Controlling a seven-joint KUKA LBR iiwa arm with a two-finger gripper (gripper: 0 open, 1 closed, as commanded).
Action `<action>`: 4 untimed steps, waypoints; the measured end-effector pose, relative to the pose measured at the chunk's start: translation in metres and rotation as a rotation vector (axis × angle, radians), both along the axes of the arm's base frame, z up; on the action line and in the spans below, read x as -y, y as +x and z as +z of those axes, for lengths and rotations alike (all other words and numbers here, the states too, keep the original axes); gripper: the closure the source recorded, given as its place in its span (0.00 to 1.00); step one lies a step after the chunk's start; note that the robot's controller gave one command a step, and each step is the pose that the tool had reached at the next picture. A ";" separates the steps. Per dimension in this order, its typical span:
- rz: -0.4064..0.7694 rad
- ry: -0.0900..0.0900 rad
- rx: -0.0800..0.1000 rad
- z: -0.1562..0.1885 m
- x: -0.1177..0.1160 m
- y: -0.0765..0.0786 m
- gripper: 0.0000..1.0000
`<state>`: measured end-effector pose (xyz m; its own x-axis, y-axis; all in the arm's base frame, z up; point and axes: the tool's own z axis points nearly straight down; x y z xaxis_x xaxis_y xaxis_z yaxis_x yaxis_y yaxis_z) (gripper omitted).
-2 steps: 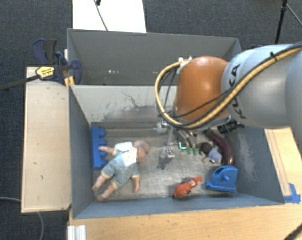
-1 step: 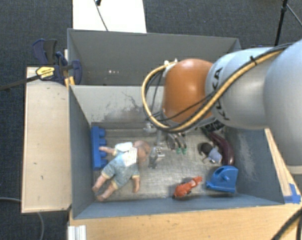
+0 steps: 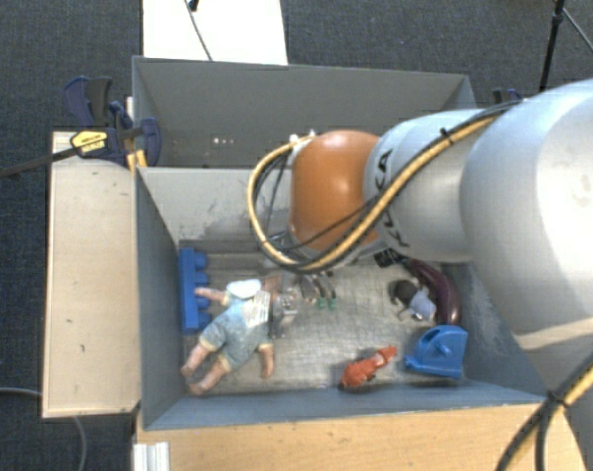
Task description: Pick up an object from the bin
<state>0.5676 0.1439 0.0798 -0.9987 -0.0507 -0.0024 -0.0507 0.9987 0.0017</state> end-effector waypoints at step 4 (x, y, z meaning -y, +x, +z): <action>-0.146 -0.002 -0.001 0.114 -0.006 0.013 1.00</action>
Offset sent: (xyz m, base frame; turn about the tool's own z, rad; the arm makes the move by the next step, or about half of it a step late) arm 0.0000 0.0000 0.0000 0.0000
